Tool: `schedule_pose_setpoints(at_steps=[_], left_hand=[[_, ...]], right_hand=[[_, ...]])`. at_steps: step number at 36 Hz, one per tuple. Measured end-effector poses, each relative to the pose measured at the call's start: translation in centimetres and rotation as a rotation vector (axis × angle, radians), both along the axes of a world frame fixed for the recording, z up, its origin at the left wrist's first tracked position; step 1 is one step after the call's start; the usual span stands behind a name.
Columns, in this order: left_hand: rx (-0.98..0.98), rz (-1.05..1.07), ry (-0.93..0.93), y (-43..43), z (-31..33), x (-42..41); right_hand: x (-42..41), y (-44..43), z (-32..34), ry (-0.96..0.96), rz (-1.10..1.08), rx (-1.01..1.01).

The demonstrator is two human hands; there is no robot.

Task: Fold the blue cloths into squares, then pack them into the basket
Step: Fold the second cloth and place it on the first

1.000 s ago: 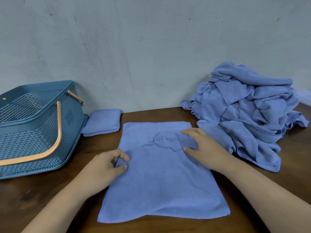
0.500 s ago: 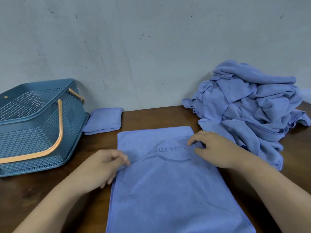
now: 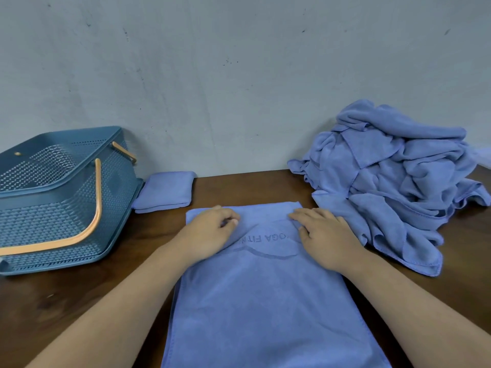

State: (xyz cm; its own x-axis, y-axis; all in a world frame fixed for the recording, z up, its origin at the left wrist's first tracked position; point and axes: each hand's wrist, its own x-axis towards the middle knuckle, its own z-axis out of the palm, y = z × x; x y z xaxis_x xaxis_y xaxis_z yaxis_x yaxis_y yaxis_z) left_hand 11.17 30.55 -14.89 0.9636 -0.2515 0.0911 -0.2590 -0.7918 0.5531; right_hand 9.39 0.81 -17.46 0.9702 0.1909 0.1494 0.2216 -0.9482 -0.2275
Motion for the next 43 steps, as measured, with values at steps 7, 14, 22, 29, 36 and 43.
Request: schedule_pose_setpoints(at_steps=[7, 14, 22, 29, 36, 43], left_hand=[[0.194, 0.209, -0.157, 4.4, -1.8, 1.3], [0.164, 0.235, -0.174, 4.7, -3.5, 0.9], [0.231, 0.176, -0.343, 4.0, -2.7, 0.4], [0.033, -0.11, 0.097, -0.8, -0.3, -1.0], [0.065, -0.185, -0.047, -2.5, -1.6, -1.0], [-0.078, -0.202, -0.175, -3.3, -1.4, -1.7]], right_hand=[[0.1, -0.2, 0.8, 0.111, -0.017, -0.052], [1.3, -0.3, 1.7, 0.166, -0.021, -0.105], [2.4, 0.5, 2.7, 0.234, -0.032, -0.17], [0.4, -0.2, 1.2, 0.023, 0.007, -0.037], [0.7, -0.3, 0.4, -0.074, -0.044, 0.134], [0.9, -0.5, 0.8, -0.075, -0.033, 0.091]])
